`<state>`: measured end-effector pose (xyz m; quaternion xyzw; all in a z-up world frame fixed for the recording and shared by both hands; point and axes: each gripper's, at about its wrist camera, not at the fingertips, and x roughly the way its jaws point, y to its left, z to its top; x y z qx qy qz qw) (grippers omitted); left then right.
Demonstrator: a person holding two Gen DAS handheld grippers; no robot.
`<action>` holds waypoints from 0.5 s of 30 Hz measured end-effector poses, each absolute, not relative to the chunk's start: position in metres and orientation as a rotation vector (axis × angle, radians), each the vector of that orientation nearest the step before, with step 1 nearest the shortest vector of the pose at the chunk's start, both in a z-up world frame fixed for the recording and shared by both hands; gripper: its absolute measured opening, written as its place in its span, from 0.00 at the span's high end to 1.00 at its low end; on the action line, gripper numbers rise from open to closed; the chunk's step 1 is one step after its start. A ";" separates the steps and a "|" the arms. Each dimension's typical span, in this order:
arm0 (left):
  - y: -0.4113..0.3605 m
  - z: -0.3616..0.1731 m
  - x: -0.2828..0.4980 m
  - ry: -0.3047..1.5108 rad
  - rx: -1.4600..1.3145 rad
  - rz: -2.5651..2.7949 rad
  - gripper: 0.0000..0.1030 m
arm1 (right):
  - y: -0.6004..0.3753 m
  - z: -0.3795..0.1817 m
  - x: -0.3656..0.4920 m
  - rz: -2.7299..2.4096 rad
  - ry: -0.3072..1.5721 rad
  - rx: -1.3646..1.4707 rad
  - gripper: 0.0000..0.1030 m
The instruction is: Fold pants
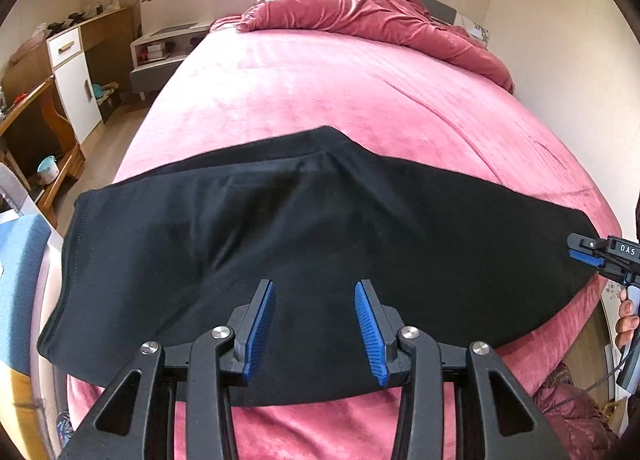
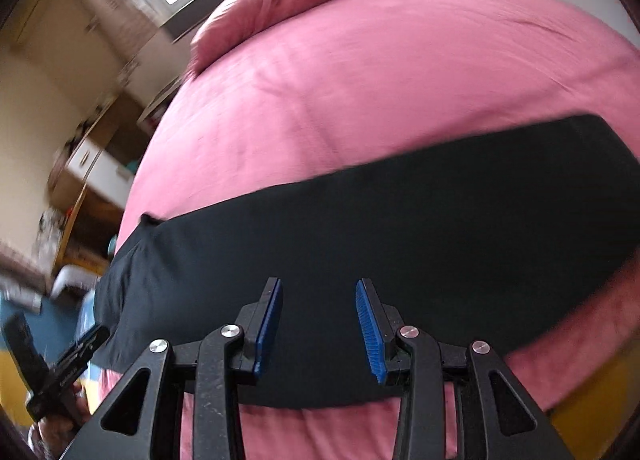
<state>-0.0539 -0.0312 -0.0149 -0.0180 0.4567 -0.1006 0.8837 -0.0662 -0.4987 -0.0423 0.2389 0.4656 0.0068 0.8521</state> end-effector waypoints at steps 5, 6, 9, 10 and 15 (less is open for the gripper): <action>-0.041 -0.025 -0.054 0.976 -0.023 -0.224 0.59 | -0.562 -0.053 -0.101 -0.111 0.935 0.653 0.62; -0.041 -0.027 -0.054 0.982 -0.030 -0.227 0.59 | -0.572 -0.055 -0.105 -0.129 0.924 0.682 0.62; -0.041 -0.030 -0.055 0.994 -0.041 -0.235 0.59 | -0.617 -0.061 -0.130 -0.218 0.856 0.826 0.62; -0.042 -0.032 -0.054 0.996 -0.039 -0.233 0.59 | -0.630 -0.064 -0.139 -0.248 0.830 0.872 0.62; -0.042 -0.037 -0.052 1.017 -0.040 -0.231 0.59 | -0.689 -0.079 -0.174 -0.367 0.704 1.070 0.60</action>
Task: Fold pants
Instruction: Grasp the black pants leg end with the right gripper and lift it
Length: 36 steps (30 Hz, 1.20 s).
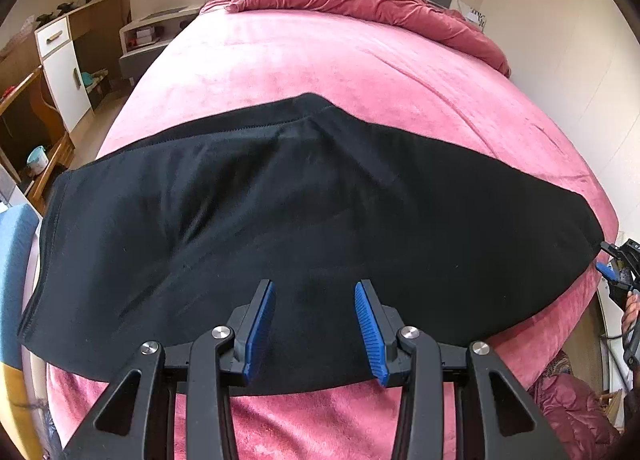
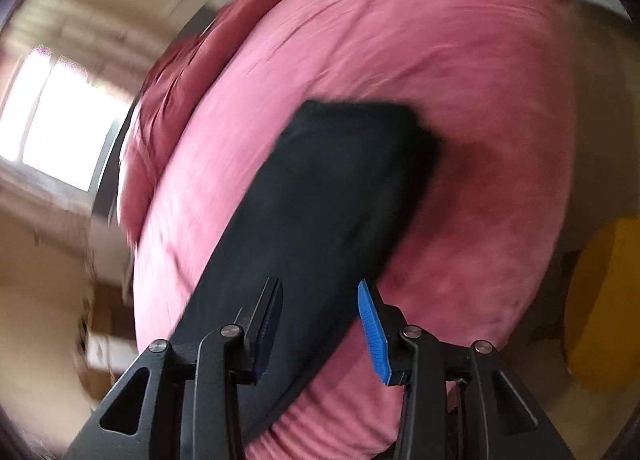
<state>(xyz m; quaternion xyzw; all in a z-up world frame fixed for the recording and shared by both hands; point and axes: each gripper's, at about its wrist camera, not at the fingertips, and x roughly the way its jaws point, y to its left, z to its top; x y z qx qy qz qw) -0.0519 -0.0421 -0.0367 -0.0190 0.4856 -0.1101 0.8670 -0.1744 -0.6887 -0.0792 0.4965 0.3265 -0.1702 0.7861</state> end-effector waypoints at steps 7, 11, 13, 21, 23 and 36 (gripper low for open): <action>-0.045 -0.041 -0.050 1.039 -0.022 -0.227 0.59 | -0.730 -0.097 -0.183 -0.438 0.629 1.191 0.60; -0.047 -0.042 -0.050 1.050 -0.007 -0.225 0.59 | -0.742 -0.107 -0.175 -0.435 0.623 1.225 0.60; -0.048 -0.042 -0.051 1.050 0.002 -0.224 0.59 | -0.746 -0.113 -0.171 -0.430 0.616 1.248 0.60; -0.050 -0.042 -0.048 1.053 0.000 -0.245 0.59 | -0.738 -0.095 -0.138 -0.419 0.630 1.137 0.84; -0.049 -0.044 -0.046 1.059 -0.015 -0.254 0.59 | -0.730 -0.077 -0.131 -0.369 0.624 1.078 0.84; -0.022 -0.033 -0.038 1.049 -0.147 -0.290 0.59 | -0.555 0.025 -0.057 0.068 0.745 0.586 0.84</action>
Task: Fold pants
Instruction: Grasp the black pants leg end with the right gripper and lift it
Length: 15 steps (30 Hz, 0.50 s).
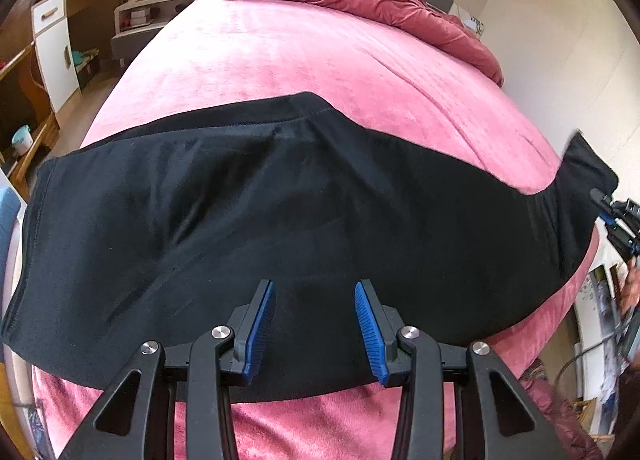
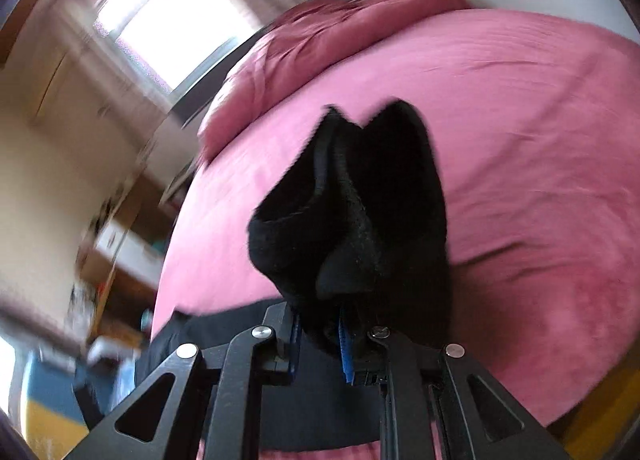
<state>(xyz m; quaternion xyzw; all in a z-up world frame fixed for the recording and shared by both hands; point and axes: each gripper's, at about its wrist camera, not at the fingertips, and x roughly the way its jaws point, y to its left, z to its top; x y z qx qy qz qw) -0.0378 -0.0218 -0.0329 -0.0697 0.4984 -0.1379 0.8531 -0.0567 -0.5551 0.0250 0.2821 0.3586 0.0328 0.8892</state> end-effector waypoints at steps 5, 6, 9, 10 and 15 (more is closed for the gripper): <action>-0.014 -0.030 -0.038 1.053 -0.204 -0.310 0.59 | -0.464 0.010 -0.037 0.232 0.864 0.459 0.85; -0.015 -0.029 -0.037 1.054 -0.210 -0.319 0.59 | -0.452 0.006 -0.035 0.252 0.882 0.446 0.85; -0.018 -0.028 -0.038 1.061 -0.225 -0.347 0.59 | -0.401 -0.013 -0.021 0.329 0.954 0.370 0.85; -0.019 -0.028 -0.038 1.063 -0.233 -0.358 0.59 | -0.382 -0.021 -0.018 0.353 0.983 0.336 0.85; -0.022 -0.027 -0.033 1.074 -0.282 -0.422 0.59 | -0.333 -0.058 -0.024 0.391 1.070 0.209 0.85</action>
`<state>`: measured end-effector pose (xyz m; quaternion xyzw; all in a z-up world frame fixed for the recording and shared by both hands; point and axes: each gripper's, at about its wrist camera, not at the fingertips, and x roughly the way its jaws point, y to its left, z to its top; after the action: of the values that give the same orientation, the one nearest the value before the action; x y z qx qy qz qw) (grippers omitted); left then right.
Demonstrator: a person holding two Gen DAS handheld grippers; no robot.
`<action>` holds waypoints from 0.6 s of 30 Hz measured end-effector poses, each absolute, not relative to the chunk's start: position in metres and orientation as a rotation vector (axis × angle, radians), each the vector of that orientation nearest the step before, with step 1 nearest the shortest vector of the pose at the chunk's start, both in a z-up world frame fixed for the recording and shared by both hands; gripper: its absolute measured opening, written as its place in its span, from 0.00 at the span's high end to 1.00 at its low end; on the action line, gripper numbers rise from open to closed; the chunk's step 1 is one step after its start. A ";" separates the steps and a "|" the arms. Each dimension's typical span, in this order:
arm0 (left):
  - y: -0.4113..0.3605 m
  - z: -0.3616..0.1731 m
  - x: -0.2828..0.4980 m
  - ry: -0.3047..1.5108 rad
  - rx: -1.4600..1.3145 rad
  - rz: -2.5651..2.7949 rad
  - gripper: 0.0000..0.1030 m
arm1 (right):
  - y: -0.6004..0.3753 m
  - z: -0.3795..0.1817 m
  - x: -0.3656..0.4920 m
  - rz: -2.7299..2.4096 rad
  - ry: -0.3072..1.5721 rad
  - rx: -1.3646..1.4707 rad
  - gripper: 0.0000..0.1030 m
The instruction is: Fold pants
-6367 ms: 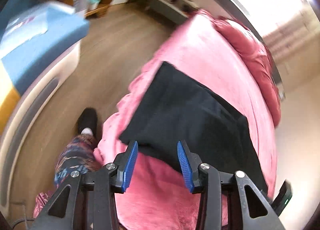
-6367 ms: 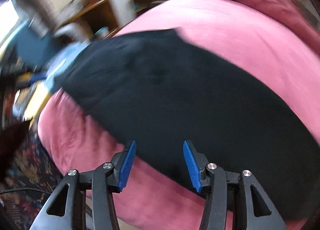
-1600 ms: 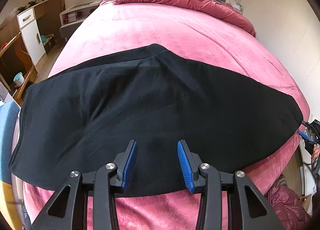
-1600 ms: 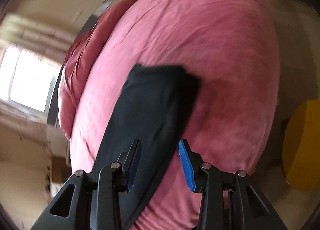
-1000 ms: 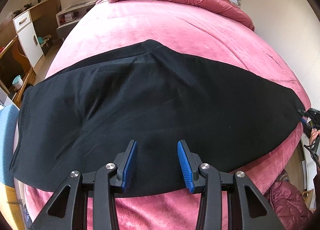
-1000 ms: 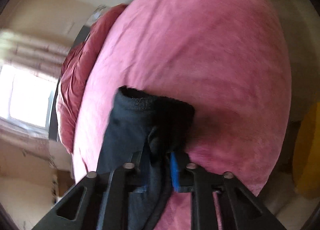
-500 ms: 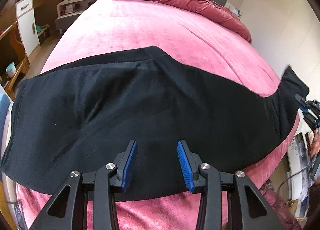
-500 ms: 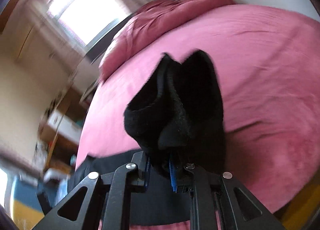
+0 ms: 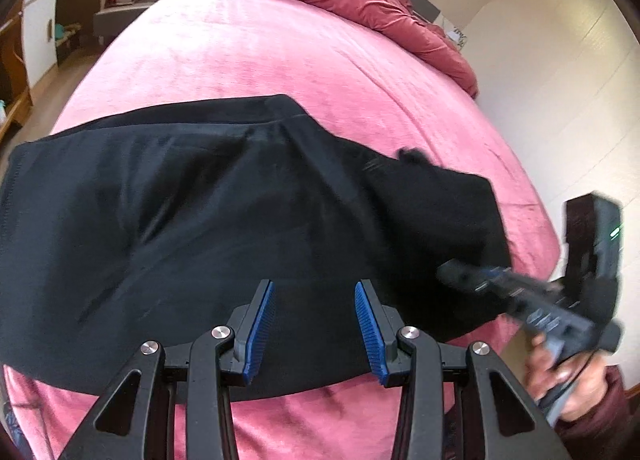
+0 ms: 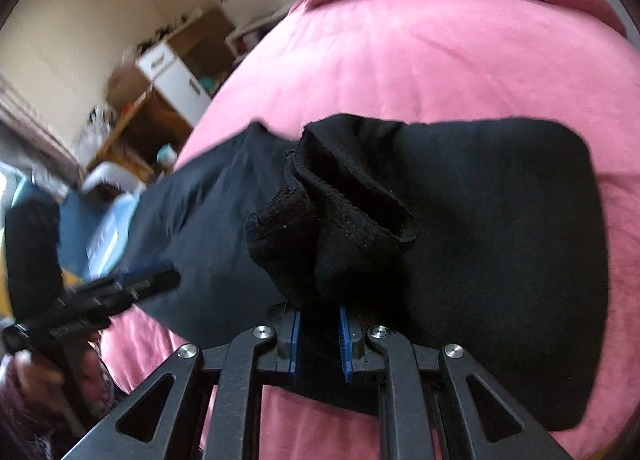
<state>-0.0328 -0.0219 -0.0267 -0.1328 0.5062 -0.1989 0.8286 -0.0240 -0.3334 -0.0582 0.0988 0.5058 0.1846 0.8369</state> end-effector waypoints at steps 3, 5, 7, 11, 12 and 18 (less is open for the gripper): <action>-0.025 -0.027 -0.026 1.096 -0.330 -0.467 0.59 | -0.322 -0.070 -0.025 0.381 1.089 0.167 0.80; -0.028 -0.030 -0.020 1.121 -0.376 -0.502 0.59 | -0.320 -0.074 -0.028 0.384 1.086 0.156 0.80; -0.030 -0.032 -0.012 1.143 -0.426 -0.528 0.59 | -0.317 -0.074 -0.030 0.394 1.080 0.147 0.74; -0.037 -0.034 0.001 1.173 -0.503 -0.570 0.51 | -0.313 -0.063 -0.035 0.478 1.070 0.191 0.47; -0.040 -0.035 0.005 1.185 -0.518 -0.585 0.47 | -0.313 -0.059 -0.040 0.492 1.067 0.184 0.47; -0.064 -0.041 0.022 1.224 -0.517 -0.603 0.34 | -0.351 -0.045 -0.070 0.453 1.062 0.226 0.47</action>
<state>0.0223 -0.0638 -0.0405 -0.2361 0.5592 -0.2756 0.7454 -0.0705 -0.3507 -0.0451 0.1065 0.5008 0.2138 0.8320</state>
